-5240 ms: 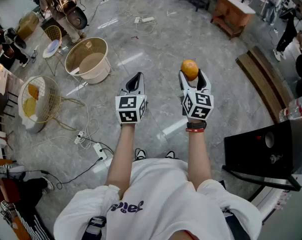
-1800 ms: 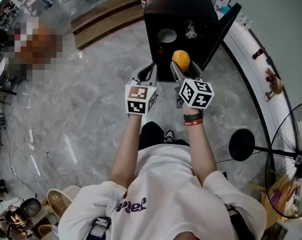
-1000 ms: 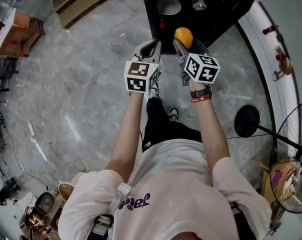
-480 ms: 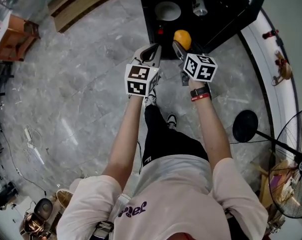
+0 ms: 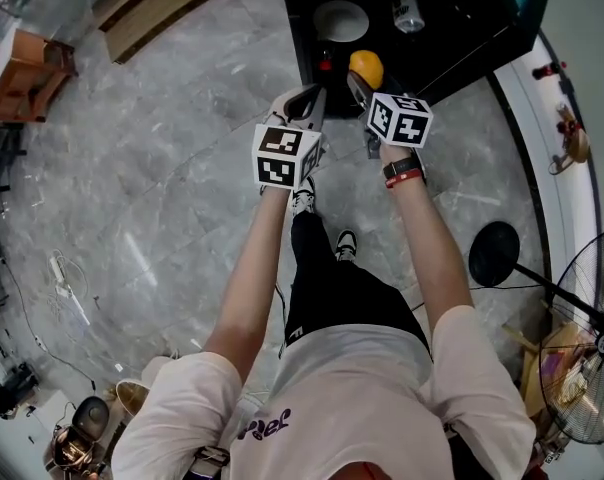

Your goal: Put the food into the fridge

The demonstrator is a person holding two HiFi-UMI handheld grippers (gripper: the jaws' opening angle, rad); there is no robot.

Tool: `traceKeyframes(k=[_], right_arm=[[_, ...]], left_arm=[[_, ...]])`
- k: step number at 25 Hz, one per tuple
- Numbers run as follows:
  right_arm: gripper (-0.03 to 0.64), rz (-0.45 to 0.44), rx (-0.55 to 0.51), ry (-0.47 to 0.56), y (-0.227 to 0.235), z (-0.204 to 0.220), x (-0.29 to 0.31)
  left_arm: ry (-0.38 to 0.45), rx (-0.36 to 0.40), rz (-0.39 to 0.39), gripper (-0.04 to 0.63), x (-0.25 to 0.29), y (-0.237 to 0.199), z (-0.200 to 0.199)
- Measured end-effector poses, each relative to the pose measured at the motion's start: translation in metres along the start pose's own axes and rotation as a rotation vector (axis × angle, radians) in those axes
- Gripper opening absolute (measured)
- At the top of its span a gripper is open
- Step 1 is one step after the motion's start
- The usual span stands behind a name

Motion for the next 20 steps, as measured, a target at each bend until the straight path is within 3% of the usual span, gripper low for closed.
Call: traceKeyframes(k=[16, 20], right_arm=[[0.336, 0.034, -0.048, -0.053, 0.028, -0.011, 0.070], [0.336, 0.015, -0.003, -0.043, 0.029, -0.010, 0.089]], left_arm=[[-0.005, -0.020, 0.015, 0.020, 0.038, -0.020, 0.007], [-0.001, -0.020, -0.007, 0.020, 0.032, -0.026, 0.014]])
Point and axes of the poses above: the fingertips, and each gripper's own axes: x forward along the fingers, y to its right, z out of its underside, the point moved 9 cm from there along -x, backward along the fingers, and after that the axes turned 1 degree about y, right-handed, at the moved point
